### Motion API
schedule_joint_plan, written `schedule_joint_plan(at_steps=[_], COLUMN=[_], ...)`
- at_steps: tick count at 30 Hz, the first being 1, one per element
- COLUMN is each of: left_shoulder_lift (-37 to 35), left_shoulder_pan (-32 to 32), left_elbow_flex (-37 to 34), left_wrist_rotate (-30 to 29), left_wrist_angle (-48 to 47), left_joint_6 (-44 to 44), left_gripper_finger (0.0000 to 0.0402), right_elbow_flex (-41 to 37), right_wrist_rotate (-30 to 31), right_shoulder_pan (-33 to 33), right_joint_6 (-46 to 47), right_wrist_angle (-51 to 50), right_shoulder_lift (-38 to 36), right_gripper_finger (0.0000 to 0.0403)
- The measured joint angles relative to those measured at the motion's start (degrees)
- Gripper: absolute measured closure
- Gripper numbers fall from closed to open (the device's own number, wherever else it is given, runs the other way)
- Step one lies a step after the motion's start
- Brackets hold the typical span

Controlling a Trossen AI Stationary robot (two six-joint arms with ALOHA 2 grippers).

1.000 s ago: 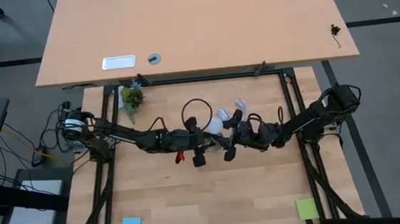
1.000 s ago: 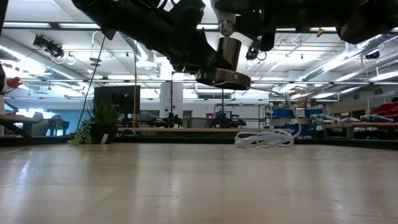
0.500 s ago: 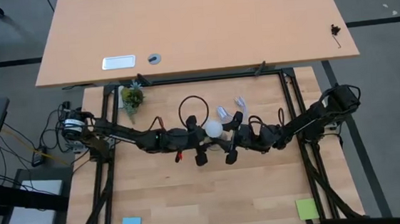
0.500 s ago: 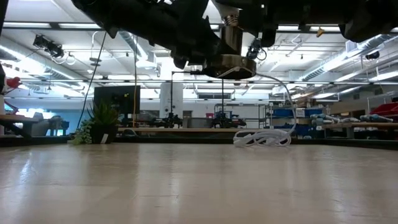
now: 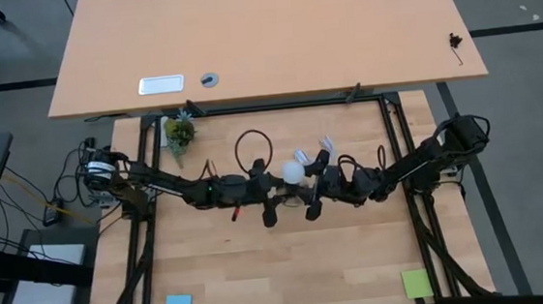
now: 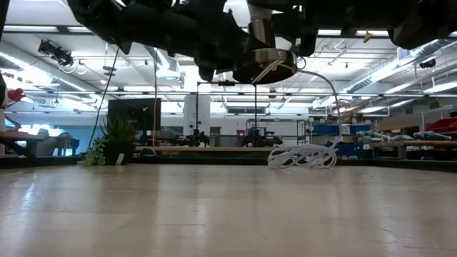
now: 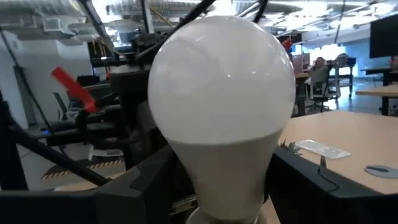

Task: Screw lightbulb
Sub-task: Insert the lightbulb into the lamp socket

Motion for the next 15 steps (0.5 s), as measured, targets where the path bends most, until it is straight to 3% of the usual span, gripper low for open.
schedule_joint_plan(at_steps=[15], left_shoulder_lift=[0.0], left_shoulder_pan=[0.0], left_elbow_flex=[0.0], left_wrist_rotate=[-1.9], left_wrist_angle=[-2.9], left_joint_6=[2.2], left_gripper_finger=[0.0241], right_elbow_flex=[0.0], right_wrist_rotate=[-0.5], right_shoulder_pan=[-0.2], right_joint_6=[0.8], right_wrist_angle=[-2.5], right_shoulder_lift=[0.0], right_gripper_finger=[0.0175])
